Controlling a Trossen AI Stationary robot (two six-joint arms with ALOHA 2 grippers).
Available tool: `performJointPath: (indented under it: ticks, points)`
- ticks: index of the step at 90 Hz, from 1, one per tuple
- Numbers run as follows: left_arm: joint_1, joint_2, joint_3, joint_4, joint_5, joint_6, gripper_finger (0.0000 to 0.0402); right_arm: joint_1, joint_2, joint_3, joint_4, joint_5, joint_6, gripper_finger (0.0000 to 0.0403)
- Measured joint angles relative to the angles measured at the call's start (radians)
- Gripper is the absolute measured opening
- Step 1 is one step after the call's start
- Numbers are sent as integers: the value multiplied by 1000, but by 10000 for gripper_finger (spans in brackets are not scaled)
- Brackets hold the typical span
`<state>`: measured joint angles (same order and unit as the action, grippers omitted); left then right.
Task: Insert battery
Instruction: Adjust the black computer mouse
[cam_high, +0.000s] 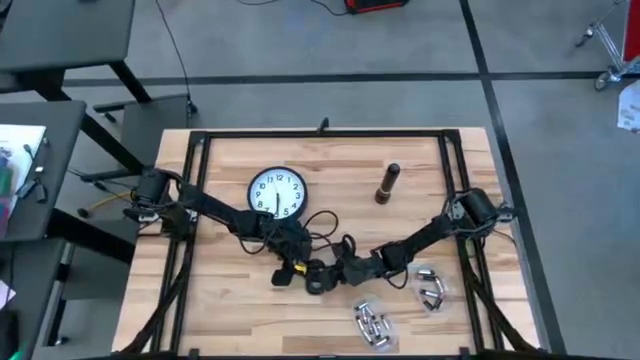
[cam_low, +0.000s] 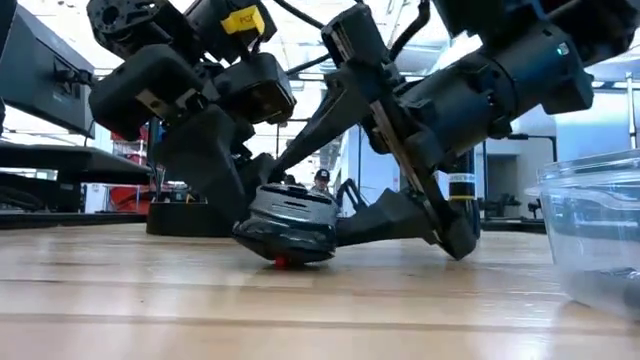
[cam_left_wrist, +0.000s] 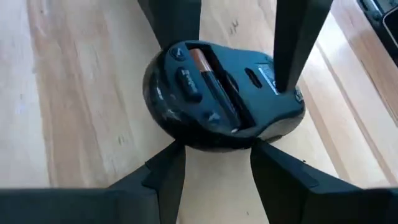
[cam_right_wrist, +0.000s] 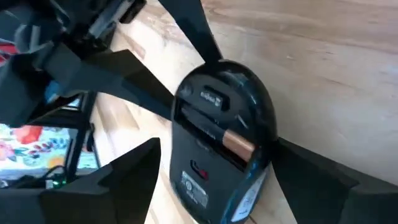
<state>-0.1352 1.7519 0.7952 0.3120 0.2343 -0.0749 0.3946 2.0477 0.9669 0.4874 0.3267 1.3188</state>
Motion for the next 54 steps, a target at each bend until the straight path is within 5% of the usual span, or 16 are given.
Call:
performJointPath:
  ticks: [31, 54]
  points:
    - [9, 0, 29, 65, -76, -9, 154, -12, 11, 48, 32, -60, -300, 238]
    - [11, 0, 36, 26, -70, -10, 154, -27, 5, 50, -28, -121, -322, 94]
